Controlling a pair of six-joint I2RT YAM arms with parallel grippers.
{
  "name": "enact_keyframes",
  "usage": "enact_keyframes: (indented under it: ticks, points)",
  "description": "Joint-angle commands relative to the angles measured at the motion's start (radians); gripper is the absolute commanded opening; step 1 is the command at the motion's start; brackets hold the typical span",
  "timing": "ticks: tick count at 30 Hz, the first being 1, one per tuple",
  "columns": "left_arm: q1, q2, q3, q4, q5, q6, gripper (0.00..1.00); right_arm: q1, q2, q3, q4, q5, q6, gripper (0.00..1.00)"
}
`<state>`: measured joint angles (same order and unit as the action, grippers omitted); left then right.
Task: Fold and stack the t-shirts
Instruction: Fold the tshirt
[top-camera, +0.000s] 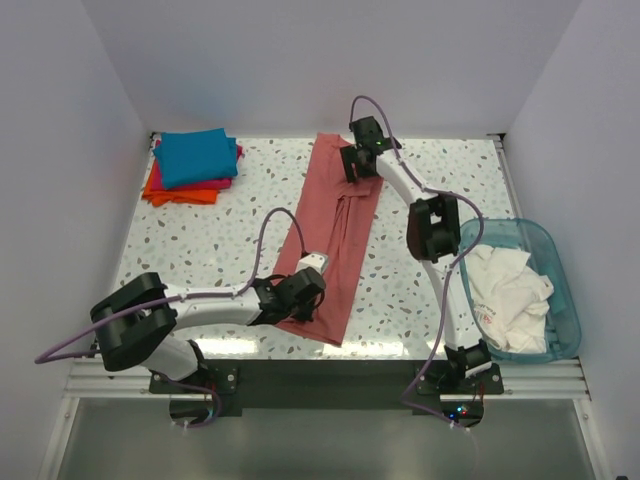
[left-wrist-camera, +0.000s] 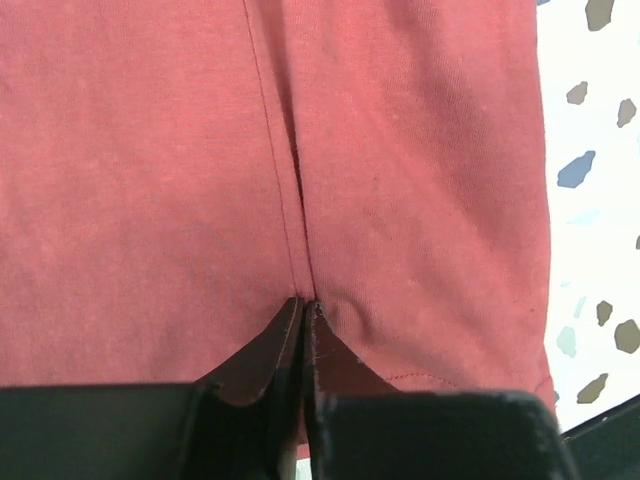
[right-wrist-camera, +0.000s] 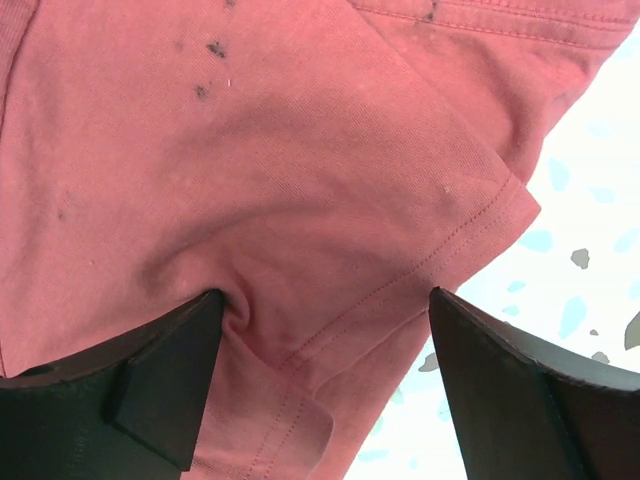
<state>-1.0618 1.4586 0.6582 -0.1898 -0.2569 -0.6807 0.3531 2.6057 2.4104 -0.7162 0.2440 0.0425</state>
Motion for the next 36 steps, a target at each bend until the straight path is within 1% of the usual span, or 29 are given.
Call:
enact_keyframes:
  ticks: [1,2,4,5,7,8,9,10,11,12,13,14,15,16,17,19,20,21,22,23,24,26,27,30,33,36]
  points:
    - [-0.017,0.031,0.029,-0.088,0.047,-0.029,0.1,-0.016,-0.105,-0.029,0.064,0.032,-0.023,0.89]
    - [-0.017,0.028,0.047,-0.092,0.03,-0.028,0.18,-0.017,-0.136,-0.04,0.067,0.031,-0.01,0.9]
    - [-0.014,0.017,0.057,-0.1,0.018,-0.022,0.26,-0.016,-0.189,-0.072,0.064,0.025,0.026,0.9]
    - [-0.01,0.014,0.067,-0.105,0.007,-0.019,0.31,-0.017,-0.253,-0.085,0.054,0.032,0.046,0.9]
    - [-0.004,0.008,0.07,-0.114,0.001,-0.014,0.34,-0.017,-0.326,-0.147,0.047,0.026,0.123,0.9]
    - [-0.001,0.003,0.066,-0.114,-0.004,-0.014,0.34,-0.016,-0.396,-0.221,0.055,0.006,0.152,0.9]
    - [0.003,0.0,0.06,-0.111,-0.004,-0.017,0.34,-0.013,-0.438,-0.27,0.063,-0.017,0.219,0.88]
    - [0.008,-0.006,0.055,-0.111,-0.004,-0.019,0.34,-0.008,-0.478,-0.325,0.078,-0.043,0.246,0.87]
    - [0.01,-0.012,0.047,-0.112,-0.007,-0.02,0.34,-0.002,-0.555,-0.441,0.11,-0.06,0.272,0.85]
    - [0.01,-0.018,0.044,-0.109,-0.01,-0.02,0.34,0.026,-0.593,-0.501,0.124,-0.052,0.314,0.82]
    - [0.01,-0.038,0.043,-0.111,-0.013,-0.019,0.34,0.046,-0.625,-0.561,0.141,-0.042,0.329,0.73]
    - [0.013,-0.049,0.046,-0.115,-0.027,-0.016,0.35,0.069,-0.659,-0.671,0.167,-0.026,0.339,0.69]
    - [0.016,-0.063,0.049,-0.125,-0.036,-0.014,0.35,0.116,-0.709,-0.722,0.173,0.01,0.37,0.65]
    - [0.023,-0.093,0.05,-0.129,-0.044,-0.01,0.35,0.141,-0.739,-0.776,0.199,0.023,0.378,0.58]
    - [0.032,-0.109,0.055,-0.129,-0.054,-0.003,0.35,0.165,-0.763,-0.871,0.207,0.04,0.388,0.54]
    - [0.069,-0.153,0.057,-0.138,-0.064,0.009,0.35,0.22,-0.835,-0.966,0.231,0.045,0.447,0.43]
    - [0.085,-0.167,0.055,-0.14,-0.067,0.019,0.35,0.24,-0.86,-1.069,0.245,0.046,0.46,0.4]
    - [0.118,-0.178,0.054,-0.146,-0.065,0.026,0.35,0.277,-0.89,-1.118,0.256,0.049,0.502,0.39]
    - [0.132,-0.193,0.05,-0.146,-0.07,0.032,0.35,0.299,-0.942,-1.17,0.273,0.037,0.517,0.39]
    - [0.147,-0.195,0.037,-0.146,-0.093,0.038,0.35,0.323,-0.967,-1.259,0.306,0.026,0.528,0.39]
    - [0.173,-0.195,0.029,-0.139,-0.099,0.041,0.36,0.377,-0.987,-1.296,0.314,0.023,0.565,0.38]
    - [0.192,-0.167,0.005,-0.131,-0.128,0.044,0.36,0.444,-1.041,-1.385,0.34,0.018,0.594,0.39]
    - [0.195,-0.152,-0.002,-0.128,-0.142,0.04,0.36,0.508,-1.052,-1.407,0.34,0.023,0.623,0.39]
    - [0.195,-0.092,-0.028,-0.114,-0.151,0.017,0.34,0.602,-1.089,-1.487,0.342,0.047,0.678,0.4]
    - [0.192,-0.078,-0.063,-0.091,-0.116,0.006,0.29,0.638,-1.093,-1.554,0.339,0.046,0.711,0.41]
    - [0.184,-0.087,-0.097,-0.082,-0.09,-0.005,0.24,0.642,-1.099,-1.608,0.33,0.038,0.723,0.41]
